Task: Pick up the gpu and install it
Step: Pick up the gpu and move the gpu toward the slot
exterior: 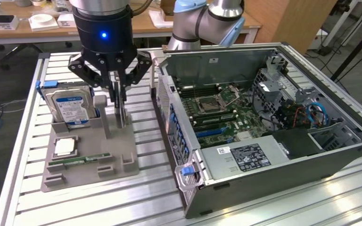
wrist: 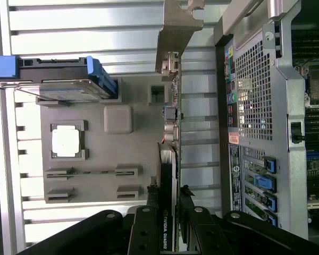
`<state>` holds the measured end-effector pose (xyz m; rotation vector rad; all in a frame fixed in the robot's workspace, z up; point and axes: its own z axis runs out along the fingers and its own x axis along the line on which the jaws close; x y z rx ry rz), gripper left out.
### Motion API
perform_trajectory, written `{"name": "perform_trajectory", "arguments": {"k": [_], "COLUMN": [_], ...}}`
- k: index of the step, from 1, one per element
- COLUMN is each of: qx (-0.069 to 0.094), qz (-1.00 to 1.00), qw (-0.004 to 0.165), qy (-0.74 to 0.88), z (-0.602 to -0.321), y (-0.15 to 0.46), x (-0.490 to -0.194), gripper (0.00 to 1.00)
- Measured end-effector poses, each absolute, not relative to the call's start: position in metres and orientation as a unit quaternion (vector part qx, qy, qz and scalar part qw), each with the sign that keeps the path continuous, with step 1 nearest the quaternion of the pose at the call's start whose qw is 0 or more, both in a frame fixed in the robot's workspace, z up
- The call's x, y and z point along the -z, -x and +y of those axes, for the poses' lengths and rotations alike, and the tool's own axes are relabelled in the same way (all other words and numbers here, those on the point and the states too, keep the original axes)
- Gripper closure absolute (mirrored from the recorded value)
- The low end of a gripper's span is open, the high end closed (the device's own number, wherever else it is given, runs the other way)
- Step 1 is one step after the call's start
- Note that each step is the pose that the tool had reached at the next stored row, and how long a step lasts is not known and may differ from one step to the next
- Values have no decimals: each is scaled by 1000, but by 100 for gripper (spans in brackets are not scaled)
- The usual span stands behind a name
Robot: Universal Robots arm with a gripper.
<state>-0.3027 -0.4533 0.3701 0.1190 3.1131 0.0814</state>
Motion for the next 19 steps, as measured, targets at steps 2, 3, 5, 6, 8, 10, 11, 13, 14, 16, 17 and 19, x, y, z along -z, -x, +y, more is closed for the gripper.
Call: {"name": "perform_trajectory", "arguments": {"k": [2,3,5,6,8,10,11,13,14,16,17,19], "qx": [-26,-26,-26,-26,-26,-26,-26,-26,-26,-26,-26,-26], "qz": [999,999,999,999,999,999,999,999,999,999,999,999], "qw": [13,13,13,13,13,13,13,13,13,13,13,13], "qy": [-38,-38,-38,-38,-38,-38,-38,-38,-38,-38,-38,-38], "z": [-453,-453,-453,-453,-453,-453,-453,-453,-453,-453,-453,-453], "y": [303,303,303,303,303,303,303,303,303,303,303,303], "x": [-370,-370,-370,-370,-370,-370,-370,-370,-371,-375,-380,-389], "gripper": [74,74,74,74,74,74,74,74,74,74,74,74]}}
